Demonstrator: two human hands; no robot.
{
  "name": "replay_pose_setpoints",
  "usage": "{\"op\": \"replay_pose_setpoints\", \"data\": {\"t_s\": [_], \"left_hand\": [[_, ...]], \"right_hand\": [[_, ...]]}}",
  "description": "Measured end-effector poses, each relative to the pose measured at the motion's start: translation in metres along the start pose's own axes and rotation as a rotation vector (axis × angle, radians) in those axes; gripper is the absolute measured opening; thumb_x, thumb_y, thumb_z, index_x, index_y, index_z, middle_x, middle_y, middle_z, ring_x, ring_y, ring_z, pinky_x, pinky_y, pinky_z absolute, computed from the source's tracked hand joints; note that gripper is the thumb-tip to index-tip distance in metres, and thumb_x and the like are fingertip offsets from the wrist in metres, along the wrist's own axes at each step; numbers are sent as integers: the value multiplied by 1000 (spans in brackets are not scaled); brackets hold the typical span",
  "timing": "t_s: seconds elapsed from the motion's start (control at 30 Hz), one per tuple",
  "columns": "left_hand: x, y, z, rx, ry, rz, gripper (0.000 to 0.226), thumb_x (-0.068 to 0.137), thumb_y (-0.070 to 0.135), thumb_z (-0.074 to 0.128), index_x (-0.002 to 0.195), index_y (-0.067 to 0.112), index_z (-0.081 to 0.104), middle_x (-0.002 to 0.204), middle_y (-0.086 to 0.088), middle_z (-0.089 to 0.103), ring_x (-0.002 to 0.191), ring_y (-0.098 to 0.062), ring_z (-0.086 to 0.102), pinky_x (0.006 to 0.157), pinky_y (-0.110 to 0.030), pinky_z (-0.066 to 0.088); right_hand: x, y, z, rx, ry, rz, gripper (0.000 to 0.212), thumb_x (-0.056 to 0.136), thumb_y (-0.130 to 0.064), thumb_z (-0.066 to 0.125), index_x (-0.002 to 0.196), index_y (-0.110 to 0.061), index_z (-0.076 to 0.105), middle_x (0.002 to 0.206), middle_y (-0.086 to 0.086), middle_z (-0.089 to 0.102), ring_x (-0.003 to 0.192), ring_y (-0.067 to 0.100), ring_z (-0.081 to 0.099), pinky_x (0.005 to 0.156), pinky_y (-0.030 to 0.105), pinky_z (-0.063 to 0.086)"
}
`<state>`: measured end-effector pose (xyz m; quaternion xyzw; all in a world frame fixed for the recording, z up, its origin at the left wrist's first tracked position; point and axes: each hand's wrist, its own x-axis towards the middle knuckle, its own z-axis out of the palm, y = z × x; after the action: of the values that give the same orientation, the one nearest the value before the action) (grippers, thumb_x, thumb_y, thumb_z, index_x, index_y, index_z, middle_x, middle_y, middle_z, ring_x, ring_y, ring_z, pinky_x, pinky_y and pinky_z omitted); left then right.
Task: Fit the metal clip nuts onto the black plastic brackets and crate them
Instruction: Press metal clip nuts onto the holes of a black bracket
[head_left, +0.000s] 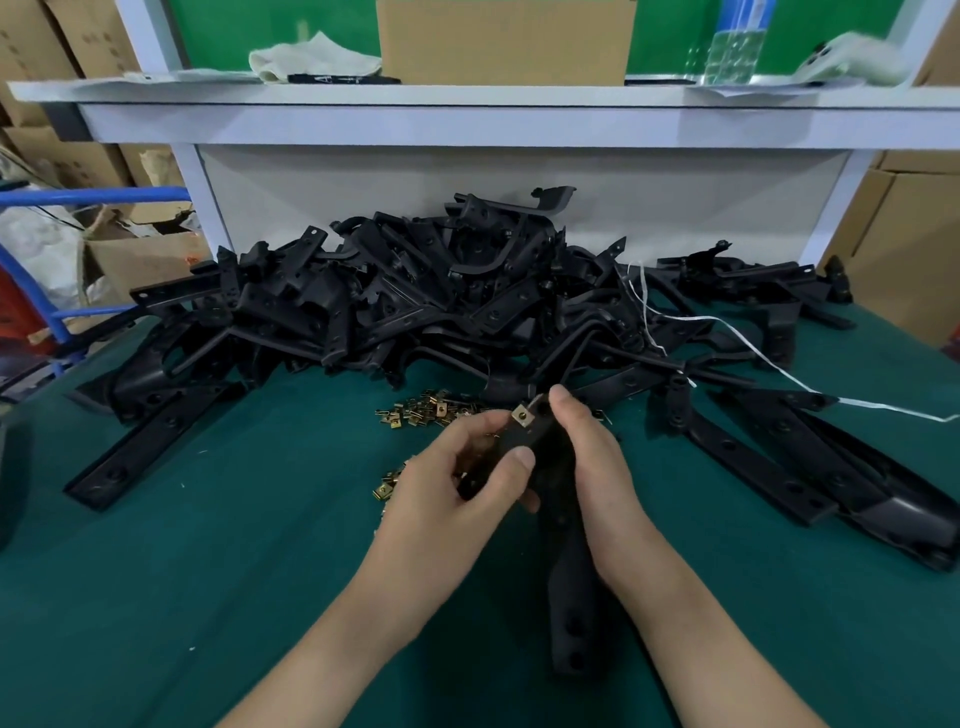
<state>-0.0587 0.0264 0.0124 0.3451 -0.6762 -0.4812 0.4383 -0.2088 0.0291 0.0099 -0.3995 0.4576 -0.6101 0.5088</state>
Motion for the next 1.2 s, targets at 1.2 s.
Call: {"op": "replay_pose_setpoints", "data": {"t_s": [1.2], "left_hand": [[-2, -7, -1, 244, 153, 193, 25, 93, 32, 70, 113, 45, 61, 103, 24, 69, 96, 0, 68, 74, -9, 50]], "right_hand": [[-9, 5, 16, 170, -43, 29, 36, 84, -55, 57, 96, -23, 67, 99, 8, 68, 92, 23, 66, 87, 42, 51]]}}
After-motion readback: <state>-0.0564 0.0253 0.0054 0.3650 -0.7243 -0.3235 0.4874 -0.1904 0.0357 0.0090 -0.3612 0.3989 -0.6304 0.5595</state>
